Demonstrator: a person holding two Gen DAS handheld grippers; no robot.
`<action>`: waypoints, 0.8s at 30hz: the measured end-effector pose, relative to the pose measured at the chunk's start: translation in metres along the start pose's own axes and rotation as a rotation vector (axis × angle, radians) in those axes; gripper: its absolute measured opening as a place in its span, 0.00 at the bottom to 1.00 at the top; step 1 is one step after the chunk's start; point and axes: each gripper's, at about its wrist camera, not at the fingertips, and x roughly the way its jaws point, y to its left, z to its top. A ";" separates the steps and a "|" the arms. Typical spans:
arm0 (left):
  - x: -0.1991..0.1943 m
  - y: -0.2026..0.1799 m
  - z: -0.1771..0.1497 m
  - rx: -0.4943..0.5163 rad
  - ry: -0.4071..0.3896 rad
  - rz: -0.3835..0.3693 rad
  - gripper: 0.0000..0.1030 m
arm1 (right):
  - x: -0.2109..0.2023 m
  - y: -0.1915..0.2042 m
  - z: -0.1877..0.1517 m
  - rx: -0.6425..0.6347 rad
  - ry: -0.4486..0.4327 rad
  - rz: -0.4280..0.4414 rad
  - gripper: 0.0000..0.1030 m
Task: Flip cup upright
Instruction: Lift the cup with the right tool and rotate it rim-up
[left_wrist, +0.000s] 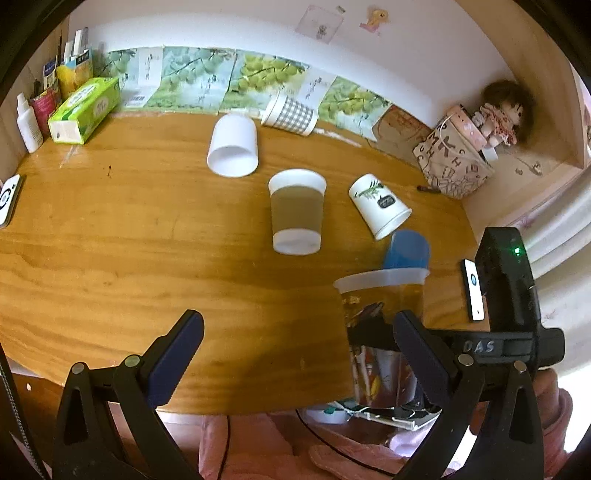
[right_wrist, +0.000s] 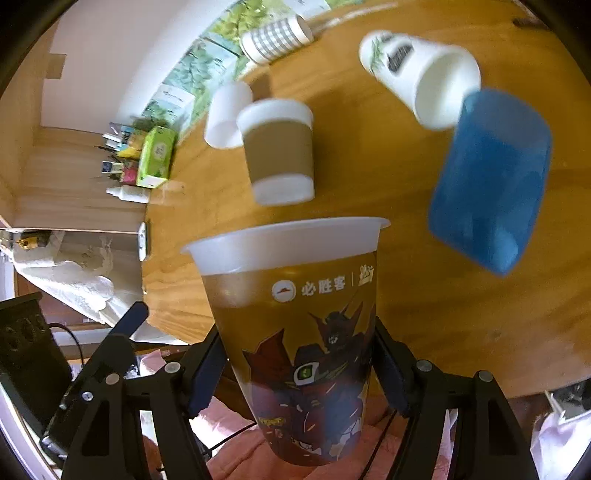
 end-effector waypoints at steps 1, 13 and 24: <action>0.001 0.001 -0.001 0.003 0.004 0.004 0.99 | 0.004 0.000 -0.003 0.005 0.004 -0.006 0.71; 0.015 0.002 -0.006 0.012 0.092 0.005 0.99 | 0.034 0.001 -0.015 -0.018 -0.028 -0.125 0.72; 0.035 -0.009 -0.001 0.033 0.149 0.014 0.99 | 0.014 -0.009 -0.025 -0.041 -0.088 -0.117 0.79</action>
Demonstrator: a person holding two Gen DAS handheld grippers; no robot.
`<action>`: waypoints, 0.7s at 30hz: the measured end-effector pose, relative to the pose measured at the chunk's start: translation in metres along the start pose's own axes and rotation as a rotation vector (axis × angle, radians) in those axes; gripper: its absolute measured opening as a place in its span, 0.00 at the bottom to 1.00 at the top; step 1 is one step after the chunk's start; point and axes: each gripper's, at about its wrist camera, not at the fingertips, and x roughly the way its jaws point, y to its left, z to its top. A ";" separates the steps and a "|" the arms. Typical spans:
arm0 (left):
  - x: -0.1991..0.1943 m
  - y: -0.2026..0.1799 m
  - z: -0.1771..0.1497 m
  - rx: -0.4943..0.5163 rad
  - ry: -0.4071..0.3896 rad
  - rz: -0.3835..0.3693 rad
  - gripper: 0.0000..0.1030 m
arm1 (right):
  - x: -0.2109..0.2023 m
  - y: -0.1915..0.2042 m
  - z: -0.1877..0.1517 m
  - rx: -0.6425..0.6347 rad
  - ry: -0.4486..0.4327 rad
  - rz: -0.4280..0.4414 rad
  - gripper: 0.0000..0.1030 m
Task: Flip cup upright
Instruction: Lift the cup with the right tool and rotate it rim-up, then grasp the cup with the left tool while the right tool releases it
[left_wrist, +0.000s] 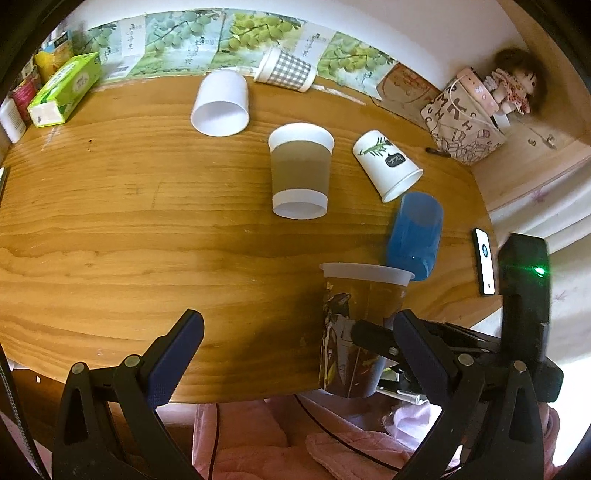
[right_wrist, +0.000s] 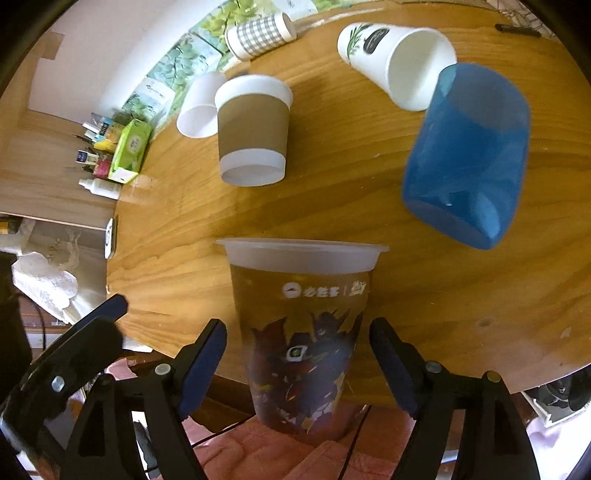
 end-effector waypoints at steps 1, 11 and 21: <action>0.002 -0.002 0.000 0.005 0.006 -0.001 0.99 | -0.003 0.000 -0.001 -0.003 -0.011 -0.002 0.79; 0.030 -0.030 -0.003 0.049 0.070 -0.016 0.99 | -0.034 -0.024 -0.022 -0.041 -0.091 -0.051 0.79; 0.063 -0.056 -0.002 0.092 0.134 -0.022 0.99 | -0.042 -0.065 -0.044 0.029 -0.078 -0.096 0.79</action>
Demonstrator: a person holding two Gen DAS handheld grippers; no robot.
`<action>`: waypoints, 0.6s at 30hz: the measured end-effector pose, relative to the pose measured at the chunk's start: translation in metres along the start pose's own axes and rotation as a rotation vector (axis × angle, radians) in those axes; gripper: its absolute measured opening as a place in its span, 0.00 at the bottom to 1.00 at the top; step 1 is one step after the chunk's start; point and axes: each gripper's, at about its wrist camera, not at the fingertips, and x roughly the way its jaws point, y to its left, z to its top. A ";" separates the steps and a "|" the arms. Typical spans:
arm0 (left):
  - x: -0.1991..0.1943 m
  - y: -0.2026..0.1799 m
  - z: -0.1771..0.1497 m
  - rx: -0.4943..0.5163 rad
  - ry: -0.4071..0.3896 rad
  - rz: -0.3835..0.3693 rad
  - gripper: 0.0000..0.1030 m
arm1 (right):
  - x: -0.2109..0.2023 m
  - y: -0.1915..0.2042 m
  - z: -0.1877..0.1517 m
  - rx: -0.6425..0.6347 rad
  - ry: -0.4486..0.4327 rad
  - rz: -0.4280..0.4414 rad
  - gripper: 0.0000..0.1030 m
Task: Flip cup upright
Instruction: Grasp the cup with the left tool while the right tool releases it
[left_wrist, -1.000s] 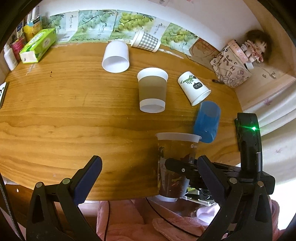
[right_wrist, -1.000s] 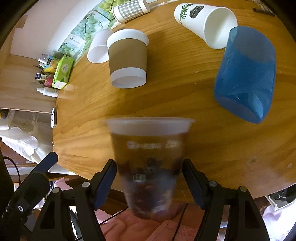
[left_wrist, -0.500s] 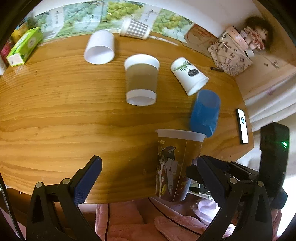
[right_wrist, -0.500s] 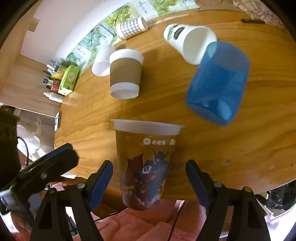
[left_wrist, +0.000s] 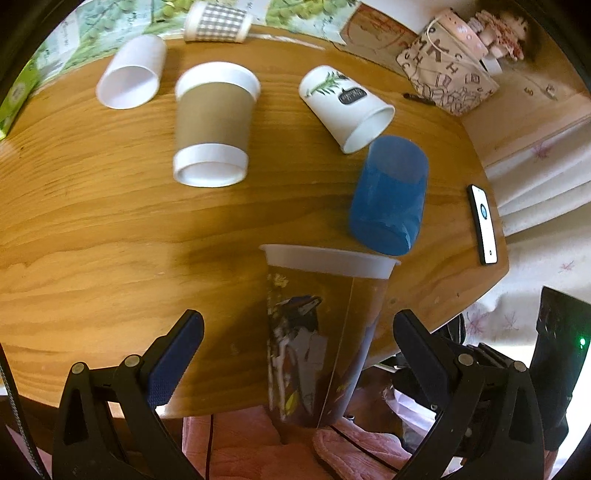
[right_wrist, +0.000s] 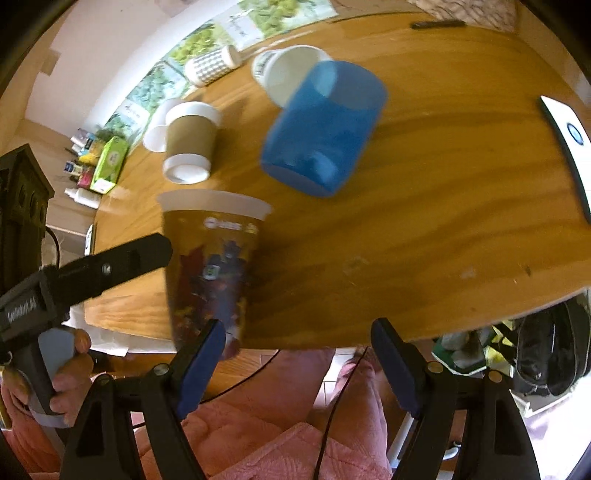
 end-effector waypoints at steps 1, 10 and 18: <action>0.003 -0.001 0.002 0.002 0.002 0.000 0.99 | 0.000 -0.002 -0.001 0.005 -0.002 -0.005 0.79; 0.029 -0.007 0.023 -0.013 0.039 -0.012 0.99 | 0.001 -0.013 -0.005 0.007 0.007 -0.063 0.79; 0.030 -0.008 0.033 -0.002 0.038 -0.034 0.84 | 0.001 -0.007 0.001 -0.033 0.004 -0.083 0.79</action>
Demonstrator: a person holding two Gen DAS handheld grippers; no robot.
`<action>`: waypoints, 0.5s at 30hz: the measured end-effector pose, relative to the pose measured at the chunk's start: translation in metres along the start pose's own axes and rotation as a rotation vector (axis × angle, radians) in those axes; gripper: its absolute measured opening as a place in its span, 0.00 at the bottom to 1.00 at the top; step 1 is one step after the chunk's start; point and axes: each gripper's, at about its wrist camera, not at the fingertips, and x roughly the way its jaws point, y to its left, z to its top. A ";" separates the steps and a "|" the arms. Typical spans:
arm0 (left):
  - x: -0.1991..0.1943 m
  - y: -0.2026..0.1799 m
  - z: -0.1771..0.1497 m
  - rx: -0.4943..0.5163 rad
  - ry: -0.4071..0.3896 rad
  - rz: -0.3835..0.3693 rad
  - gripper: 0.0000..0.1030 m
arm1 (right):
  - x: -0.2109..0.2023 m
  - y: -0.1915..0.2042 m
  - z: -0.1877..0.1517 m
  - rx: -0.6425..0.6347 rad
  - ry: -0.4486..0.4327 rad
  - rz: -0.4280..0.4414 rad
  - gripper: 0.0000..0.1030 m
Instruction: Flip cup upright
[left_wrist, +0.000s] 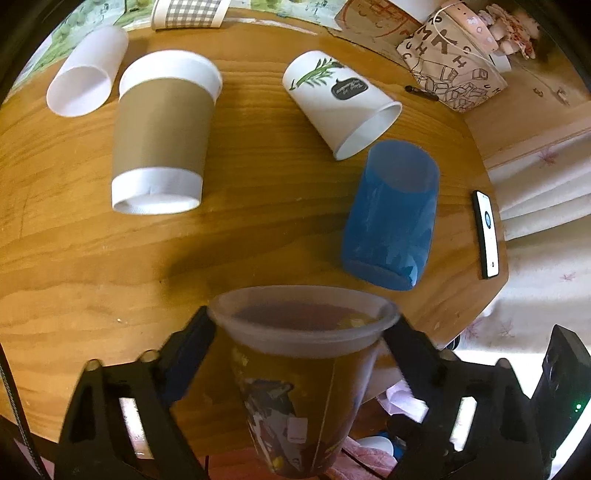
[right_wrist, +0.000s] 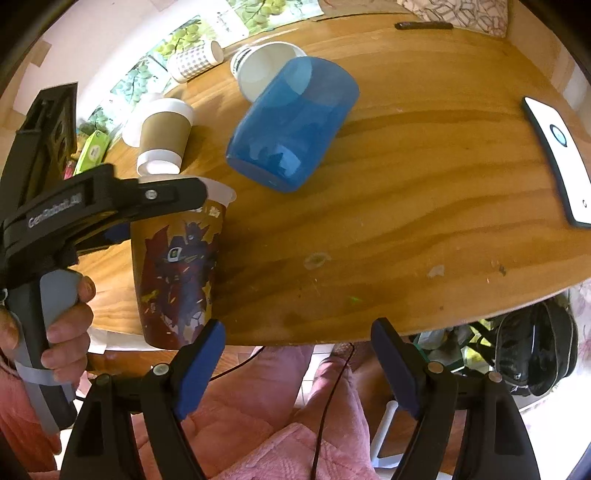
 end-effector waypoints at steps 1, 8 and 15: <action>-0.002 0.000 0.001 0.001 -0.006 0.001 0.83 | 0.000 0.002 0.001 -0.008 -0.001 0.000 0.79; -0.030 -0.003 0.011 0.033 -0.112 -0.010 0.83 | -0.001 0.013 0.005 -0.056 -0.008 -0.007 0.79; -0.068 -0.008 0.009 0.085 -0.292 0.016 0.81 | -0.007 0.021 0.005 -0.087 -0.033 -0.008 0.79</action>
